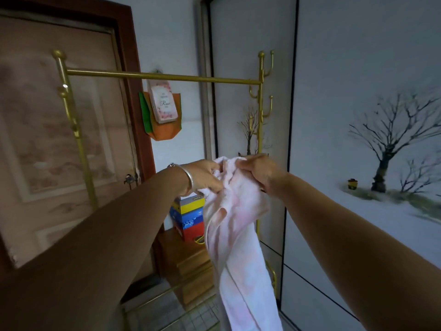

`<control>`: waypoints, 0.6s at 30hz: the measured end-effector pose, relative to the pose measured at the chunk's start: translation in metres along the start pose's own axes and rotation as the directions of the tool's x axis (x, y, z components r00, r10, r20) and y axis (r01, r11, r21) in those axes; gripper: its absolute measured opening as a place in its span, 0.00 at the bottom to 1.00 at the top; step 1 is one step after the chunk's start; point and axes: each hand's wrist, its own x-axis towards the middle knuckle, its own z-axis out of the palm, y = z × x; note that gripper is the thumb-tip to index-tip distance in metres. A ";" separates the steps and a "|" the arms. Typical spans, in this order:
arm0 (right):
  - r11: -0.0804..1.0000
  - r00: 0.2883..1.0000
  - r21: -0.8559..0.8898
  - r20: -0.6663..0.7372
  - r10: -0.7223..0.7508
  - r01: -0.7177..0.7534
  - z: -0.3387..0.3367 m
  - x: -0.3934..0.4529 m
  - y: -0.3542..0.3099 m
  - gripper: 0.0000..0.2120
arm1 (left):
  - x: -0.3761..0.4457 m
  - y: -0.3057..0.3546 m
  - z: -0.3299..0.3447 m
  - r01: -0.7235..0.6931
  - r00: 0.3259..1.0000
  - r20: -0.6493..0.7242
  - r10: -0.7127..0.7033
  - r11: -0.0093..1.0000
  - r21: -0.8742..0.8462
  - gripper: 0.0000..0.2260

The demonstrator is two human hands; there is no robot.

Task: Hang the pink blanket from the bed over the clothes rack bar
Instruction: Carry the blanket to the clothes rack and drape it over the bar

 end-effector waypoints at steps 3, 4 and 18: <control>0.998 0.996 -0.060 -0.087 -0.025 0.020 -0.016 0.036 0.008 0.14 | 0.041 -0.013 -0.003 0.016 0.998 -0.063 -0.010 0.996 0.090 0.20; 0.993 0.991 -0.118 -0.130 -0.037 0.021 -0.022 0.048 0.011 0.15 | 0.052 -0.019 -0.006 0.002 0.996 -0.094 0.007 0.995 0.102 0.18; 0.991 0.954 0.011 0.269 -0.130 0.131 -0.042 0.191 0.020 0.11 | 0.200 -0.010 -0.043 -0.304 0.900 -0.326 0.290 0.953 0.009 0.23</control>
